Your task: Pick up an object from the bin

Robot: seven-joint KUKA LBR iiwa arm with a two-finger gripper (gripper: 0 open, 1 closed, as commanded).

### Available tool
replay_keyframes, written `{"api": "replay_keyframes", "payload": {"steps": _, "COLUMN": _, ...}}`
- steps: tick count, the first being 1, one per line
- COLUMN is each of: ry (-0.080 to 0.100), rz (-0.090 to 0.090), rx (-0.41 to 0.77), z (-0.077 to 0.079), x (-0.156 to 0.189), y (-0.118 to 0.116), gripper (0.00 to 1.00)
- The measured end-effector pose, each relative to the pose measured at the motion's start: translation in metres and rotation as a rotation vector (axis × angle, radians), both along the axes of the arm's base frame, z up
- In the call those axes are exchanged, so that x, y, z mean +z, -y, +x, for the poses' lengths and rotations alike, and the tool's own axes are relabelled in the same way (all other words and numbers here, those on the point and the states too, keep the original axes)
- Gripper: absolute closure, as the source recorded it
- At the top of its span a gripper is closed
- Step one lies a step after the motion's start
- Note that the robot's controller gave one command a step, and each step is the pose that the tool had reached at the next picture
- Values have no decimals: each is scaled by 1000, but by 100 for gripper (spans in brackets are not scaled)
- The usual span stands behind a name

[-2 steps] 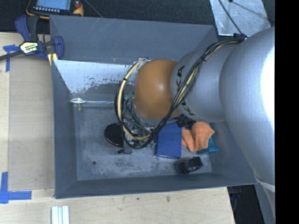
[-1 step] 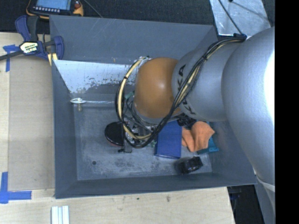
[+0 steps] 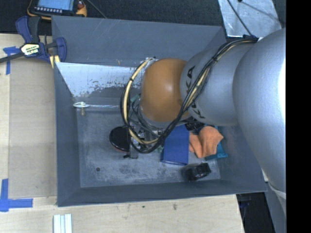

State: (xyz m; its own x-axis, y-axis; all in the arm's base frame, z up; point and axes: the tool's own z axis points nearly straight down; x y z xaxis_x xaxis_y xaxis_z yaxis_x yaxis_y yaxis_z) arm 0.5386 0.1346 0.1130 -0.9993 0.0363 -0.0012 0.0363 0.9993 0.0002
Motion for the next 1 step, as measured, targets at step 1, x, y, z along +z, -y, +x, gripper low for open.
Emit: {"api": "replay_keyframes", "payload": {"steps": 1, "ry": 1, "rz": 0, "rx": 0, "z": 0, "x": 9, "y": 0, "gripper": 100}}
